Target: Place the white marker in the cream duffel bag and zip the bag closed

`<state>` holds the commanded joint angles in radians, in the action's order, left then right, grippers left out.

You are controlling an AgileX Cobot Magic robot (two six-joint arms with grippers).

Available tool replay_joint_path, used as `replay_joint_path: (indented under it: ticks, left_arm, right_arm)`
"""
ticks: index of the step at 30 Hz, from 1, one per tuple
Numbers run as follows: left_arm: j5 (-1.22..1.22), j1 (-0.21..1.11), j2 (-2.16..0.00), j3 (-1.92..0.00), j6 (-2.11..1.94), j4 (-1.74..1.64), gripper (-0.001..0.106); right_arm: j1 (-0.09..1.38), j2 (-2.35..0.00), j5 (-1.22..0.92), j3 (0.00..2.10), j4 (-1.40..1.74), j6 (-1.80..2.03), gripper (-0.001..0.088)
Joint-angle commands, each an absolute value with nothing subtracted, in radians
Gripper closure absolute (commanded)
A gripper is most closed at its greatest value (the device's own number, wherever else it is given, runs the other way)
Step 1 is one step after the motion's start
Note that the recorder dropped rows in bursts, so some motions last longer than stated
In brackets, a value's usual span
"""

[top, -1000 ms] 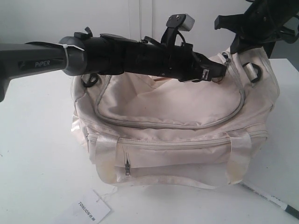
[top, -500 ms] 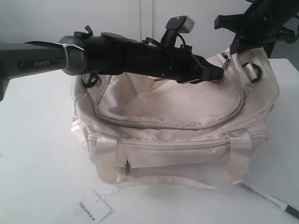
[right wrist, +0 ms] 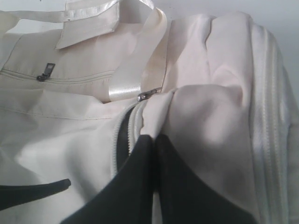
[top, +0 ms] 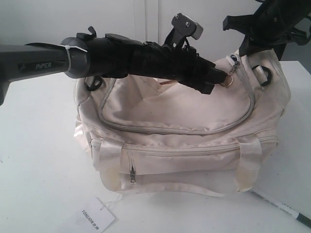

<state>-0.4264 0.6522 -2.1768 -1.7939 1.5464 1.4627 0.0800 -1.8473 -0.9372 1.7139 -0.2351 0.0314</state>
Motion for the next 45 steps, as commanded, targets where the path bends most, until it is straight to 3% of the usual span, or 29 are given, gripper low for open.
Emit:
replay_joint_path:
  ticks: [7, 14, 22, 37, 40, 45]
  left_arm:
    - [-0.493, 0.652, -2.227, -1.794, 1.548, 1.508, 0.055]
    - [-0.498, 0.652, -2.227, -1.794, 1.541, 1.555, 0.105]
    - [-0.519, 0.652, -2.216, -1.794, 1.511, 1.691, 0.105]
    - [-0.527, 0.652, -2.175, -1.794, 1.418, 1.629, 0.105]
    - [-0.524, 0.652, -2.175, -1.794, 1.516, 1.618, 0.093]
    - [-0.543, 0.652, -2.175, -1.794, 1.71, 1.615, 0.059]
  right_arm:
    - [0.08, -1.847, -0.941, 1.714, -0.235, 0.031, 0.0868]
    - [0.08, -1.847, -0.941, 1.714, -0.235, 0.031, 0.0868]
    - [0.08, -1.847, -0.941, 1.714, -0.235, 0.031, 0.0868]
    - [0.08, -1.847, -0.943, 1.714, -0.235, 0.031, 0.0868]
    - [0.08, -1.847, -0.945, 1.714, -0.235, 0.031, 0.0868]
    - [0.08, -1.847, -0.945, 1.714, -0.235, 0.031, 0.0868]
